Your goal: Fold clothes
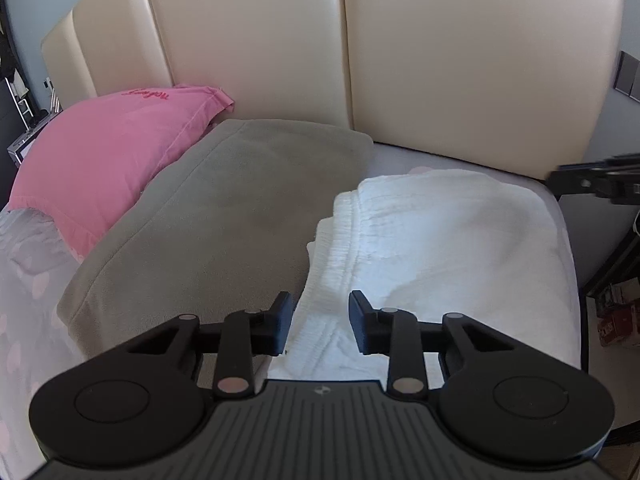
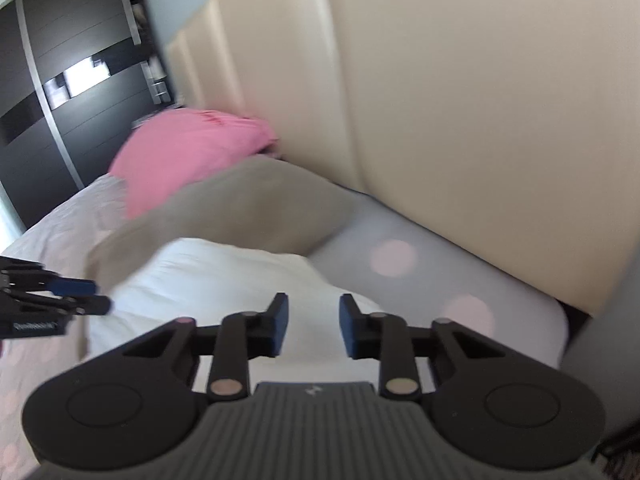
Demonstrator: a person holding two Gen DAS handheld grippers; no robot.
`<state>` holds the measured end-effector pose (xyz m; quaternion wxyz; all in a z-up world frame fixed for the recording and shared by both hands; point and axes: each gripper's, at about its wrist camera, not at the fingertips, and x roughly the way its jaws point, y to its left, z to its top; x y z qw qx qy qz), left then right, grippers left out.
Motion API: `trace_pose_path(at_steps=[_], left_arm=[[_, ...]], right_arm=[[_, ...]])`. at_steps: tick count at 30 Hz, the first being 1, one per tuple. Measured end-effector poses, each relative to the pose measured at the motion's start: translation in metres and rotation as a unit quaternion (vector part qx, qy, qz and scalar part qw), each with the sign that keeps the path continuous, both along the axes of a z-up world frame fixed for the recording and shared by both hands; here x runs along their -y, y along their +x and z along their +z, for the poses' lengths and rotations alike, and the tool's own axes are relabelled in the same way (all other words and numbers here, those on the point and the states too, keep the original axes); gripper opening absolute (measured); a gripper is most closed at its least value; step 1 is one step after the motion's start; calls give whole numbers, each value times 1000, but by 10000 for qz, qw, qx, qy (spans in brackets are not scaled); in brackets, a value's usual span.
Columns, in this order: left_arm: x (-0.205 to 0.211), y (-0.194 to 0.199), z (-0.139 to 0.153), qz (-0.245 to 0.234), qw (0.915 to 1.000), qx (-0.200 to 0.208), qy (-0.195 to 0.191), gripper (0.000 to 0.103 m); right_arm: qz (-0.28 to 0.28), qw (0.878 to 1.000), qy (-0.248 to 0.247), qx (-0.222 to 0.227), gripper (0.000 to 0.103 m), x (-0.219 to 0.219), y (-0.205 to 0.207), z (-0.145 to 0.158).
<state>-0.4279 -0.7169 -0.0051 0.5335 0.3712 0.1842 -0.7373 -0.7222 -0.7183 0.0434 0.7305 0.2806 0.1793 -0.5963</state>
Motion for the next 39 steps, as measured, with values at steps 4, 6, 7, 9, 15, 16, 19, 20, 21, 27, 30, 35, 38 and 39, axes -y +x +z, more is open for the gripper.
trace_pose_path(at_steps=[4,6,7,9,15,16,19,20,21,27,30,35,38,39], left_arm=[[-5,6,0,135,9996,-168,-188,29],[-1,8,-9,60,9998,-205,59,26],[1,7,-15,40,9997,-185,150,20],[6,5,-29,49,9998,-105,177,20],[38,3,-59,349,9985,-192,372,20],[42,4,-63,394,9982,-204,415,20],[44,6,-66,505,9972,-277,478,20],[43,7,-65,503,9973,-277,466,20],[41,7,-62,443,9979,-249,407,20],[13,14,-31,501,9976,-405,267,20],[-9,11,-13,523,9981,-289,133,22],[-53,5,21,472,9984,-306,-55,29],[-79,2,37,469,9985,-231,-184,42],[-88,1,41,449,9985,-244,-219,42]], right_arm=[[389,9990,45,-218,23,38,41,-5],[448,9986,188,-216,22,59,50,-18],[430,9983,323,-218,21,71,52,-27],[241,9981,471,-304,16,95,56,-44],[-239,9951,951,131,13,134,40,-83],[-309,9944,997,172,12,140,38,-88],[-589,9922,1098,100,4,150,35,-99],[-681,9914,1120,-8,4,152,36,-101],[-633,9922,1072,-50,4,149,36,-100],[-690,9942,822,-23,30,110,25,-56],[-737,9942,787,7,33,81,23,-29],[-882,9924,858,-93,44,28,32,10],[-973,9910,914,-92,53,-8,40,26],[-981,9904,970,-101,54,-19,43,30]])
